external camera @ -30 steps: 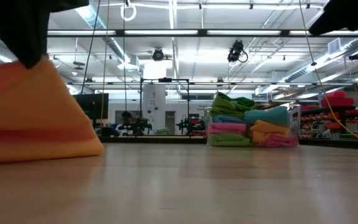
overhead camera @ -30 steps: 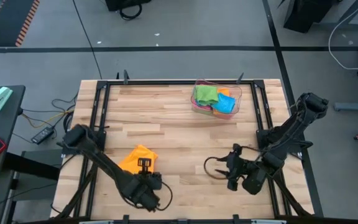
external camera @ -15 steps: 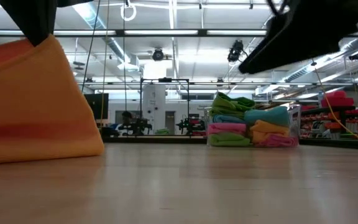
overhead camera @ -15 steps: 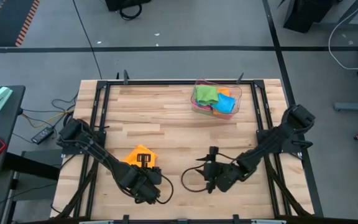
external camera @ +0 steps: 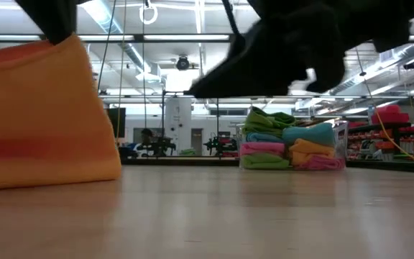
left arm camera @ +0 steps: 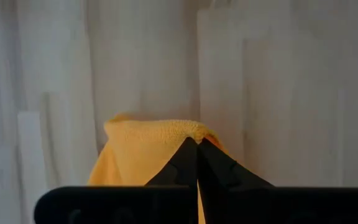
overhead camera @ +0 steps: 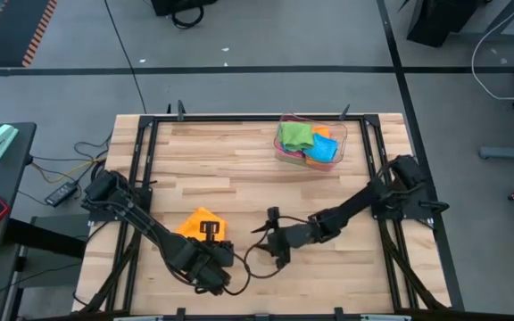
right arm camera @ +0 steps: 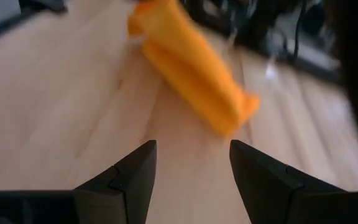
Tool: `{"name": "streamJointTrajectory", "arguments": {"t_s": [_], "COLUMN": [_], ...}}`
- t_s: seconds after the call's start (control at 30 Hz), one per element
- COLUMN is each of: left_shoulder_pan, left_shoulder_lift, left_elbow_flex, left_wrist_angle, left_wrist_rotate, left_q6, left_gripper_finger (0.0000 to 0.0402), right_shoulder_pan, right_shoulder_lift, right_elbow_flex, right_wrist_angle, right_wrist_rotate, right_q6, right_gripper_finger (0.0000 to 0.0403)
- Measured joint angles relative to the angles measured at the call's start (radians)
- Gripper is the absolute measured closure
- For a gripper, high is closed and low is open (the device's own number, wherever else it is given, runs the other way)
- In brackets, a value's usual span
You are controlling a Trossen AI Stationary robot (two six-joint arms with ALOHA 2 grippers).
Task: Fold microfiber towels
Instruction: Fold the yellow towel
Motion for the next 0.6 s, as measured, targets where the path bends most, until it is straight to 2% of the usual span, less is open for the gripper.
{"name": "streamJointTrajectory", "arguments": {"t_s": [0.1, 0.2, 0.6], "left_shoulder_pan": [0.003, 0.003, 0.065], "left_shoulder_lift": [0.000, 0.000, 0.000], "left_elbow_flex": [0.000, 0.000, 0.000], "left_wrist_angle": [0.044, 0.077, 0.251], "left_wrist_rotate": [-0.013, -0.059, -0.088], "left_q6": [0.014, 0.022, 0.149], "left_gripper_finger": [0.0390, 0.0389, 0.0394], "right_shoulder_pan": [-0.019, -0.028, -0.024], "right_shoulder_lift": [0.027, 0.033, 0.025], "right_elbow_flex": [0.000, 0.000, 0.000], "right_wrist_angle": [0.117, 0.153, 0.181], "right_wrist_rotate": [-0.041, -0.096, -0.147], "right_q6": [-0.112, -0.193, -0.263], "right_gripper_finger": [0.0190, 0.0190, 0.0190]}}
